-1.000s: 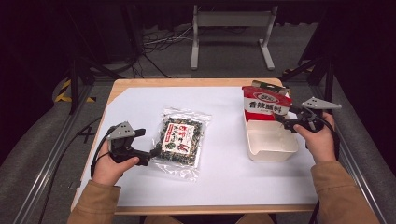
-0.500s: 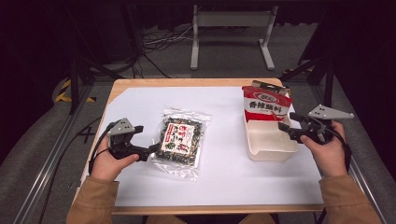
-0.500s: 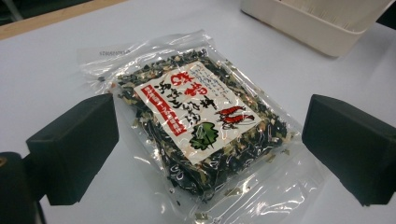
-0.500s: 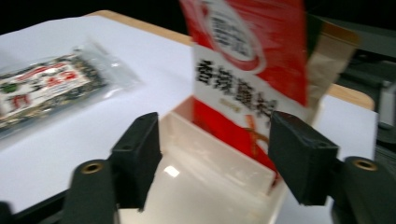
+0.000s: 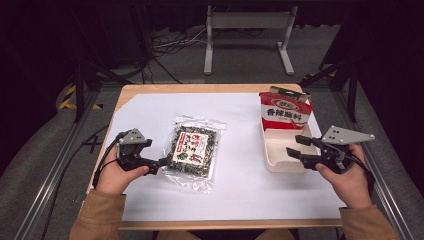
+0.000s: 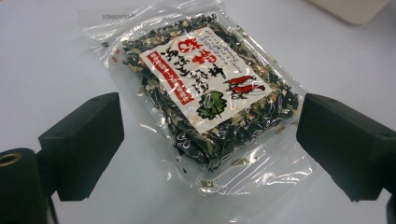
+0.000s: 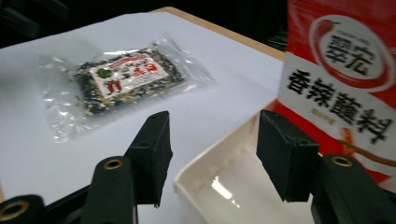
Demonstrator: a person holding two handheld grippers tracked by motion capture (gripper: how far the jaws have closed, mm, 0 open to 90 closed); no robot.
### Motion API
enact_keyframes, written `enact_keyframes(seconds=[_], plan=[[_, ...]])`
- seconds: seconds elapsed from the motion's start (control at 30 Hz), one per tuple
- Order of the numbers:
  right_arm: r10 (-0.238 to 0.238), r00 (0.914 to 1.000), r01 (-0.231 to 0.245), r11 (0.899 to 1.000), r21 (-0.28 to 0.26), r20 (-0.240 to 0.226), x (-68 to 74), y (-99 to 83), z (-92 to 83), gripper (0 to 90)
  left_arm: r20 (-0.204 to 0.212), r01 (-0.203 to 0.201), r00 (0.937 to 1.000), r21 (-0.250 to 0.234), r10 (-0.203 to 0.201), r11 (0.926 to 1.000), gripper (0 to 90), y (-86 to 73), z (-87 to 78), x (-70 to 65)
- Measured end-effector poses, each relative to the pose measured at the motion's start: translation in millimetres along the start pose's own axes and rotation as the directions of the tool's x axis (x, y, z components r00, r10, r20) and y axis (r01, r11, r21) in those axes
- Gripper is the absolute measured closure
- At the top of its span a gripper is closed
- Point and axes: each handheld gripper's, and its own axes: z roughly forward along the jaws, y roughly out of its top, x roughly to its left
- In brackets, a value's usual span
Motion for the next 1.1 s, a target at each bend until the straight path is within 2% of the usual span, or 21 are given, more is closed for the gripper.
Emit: enact_keyframes(seconds=[0.17, 0.2, 0.3, 0.33, 0.37, 0.47, 0.6, 0.67, 0.7, 0.83, 1.03, 1.1], plan=[[-0.02, 0.9992, 0.02, 1.0, -0.005, -0.035, 17.1, -1.9, 3.4, 43.4, -0.005, 0.013, 0.9999, 0.012, -0.012, 0.9999, 8.2, -2.6, -0.5, 1.9], [-0.025, 0.9989, 0.025, 1.0, 0.0, -0.041, 18.9, -2.2, 4.6, 42.7, -0.011, 0.005, 0.9999, 0.015, -0.005, 0.9999, 8.2, -3.4, -0.5, 3.6], [-0.031, 0.998, 0.031, 0.999, 0.006, -0.054, 23.4, -3.8, 7.8, 41.4, -0.025, 0.021, 0.9995, 0.02, -0.02, 0.9996, 8.5, -5.6, -1.0, 5.6], [-0.029, 0.9976, 0.03, 1.0, 0.007, -0.062, 25.2, -4.6, 9.4, 40.7, -0.047, 0.033, 0.9984, 0.018, -0.032, 0.9993, 8.5, -7.3, -1.5, 8.1], [-0.034, 0.9968, 0.034, 0.999, 0.004, -0.072, 27.3, -5.3, 12.0, 39.7, -0.07, 0.061, 0.9957, 0.01, -0.061, 0.9981, 8.8, -9.0, -2.3, 10.7], [-0.039, 0.9948, 0.039, 0.999, -0.001, -0.094, 33.6, -7.2, 18.6, 37.5, -0.087, 0.108, 0.99, -0.031, -0.111, 0.9936, 9.4, -12.5, -4.1, 17.1], [-0.049, 0.9924, 0.049, 0.999, -0.001, -0.112, 42.1, -9.8, 26.7, 36.0, -0.106, 0.126, 0.9859, -0.031, -0.129, 0.9915, 11.6, -18.3, -2.0, 25.3], [-0.056, 0.9917, 0.056, 0.998, 0.002, -0.116, 45.1, -10.7, 29.2, 35.9, -0.131, 0.152, 0.9789, -0.043, -0.156, 0.9875, 11.1, -21.7, 1.0, 29.4], [-0.063, 0.9911, 0.064, 0.998, 0.006, -0.118, 47.1, -11.1, 30.7, 35.8, -0.133, 0.162, 0.9768, -0.059, -0.168, 0.9851, 10.6, -23.1, 3.4, 31.0], [-0.08, 0.989, 0.082, 0.996, 0.016, -0.125, 52.7, -13.0, 36.2, 35.5, -0.069, 0.21, 0.9739, -0.086, -0.216, 0.9739, 8.2, -26.5, 15.5, 34.3], [-0.086, 0.9868, 0.091, 0.995, 0.033, -0.138, 58.1, -17.6, 44.4, 35.5, -0.076, 0.208, 0.9735, -0.103, -0.216, 0.9728, 7.7, -24.8, 29.5, 37.0], [-0.091, 0.986, 0.098, 0.994, 0.041, -0.14, 60.6, -20.8, 48.3, 35.4, -0.068, 0.202, 0.9754, -0.102, -0.21, 0.974, 9.2, -22.2, 35.4, 38.3]])
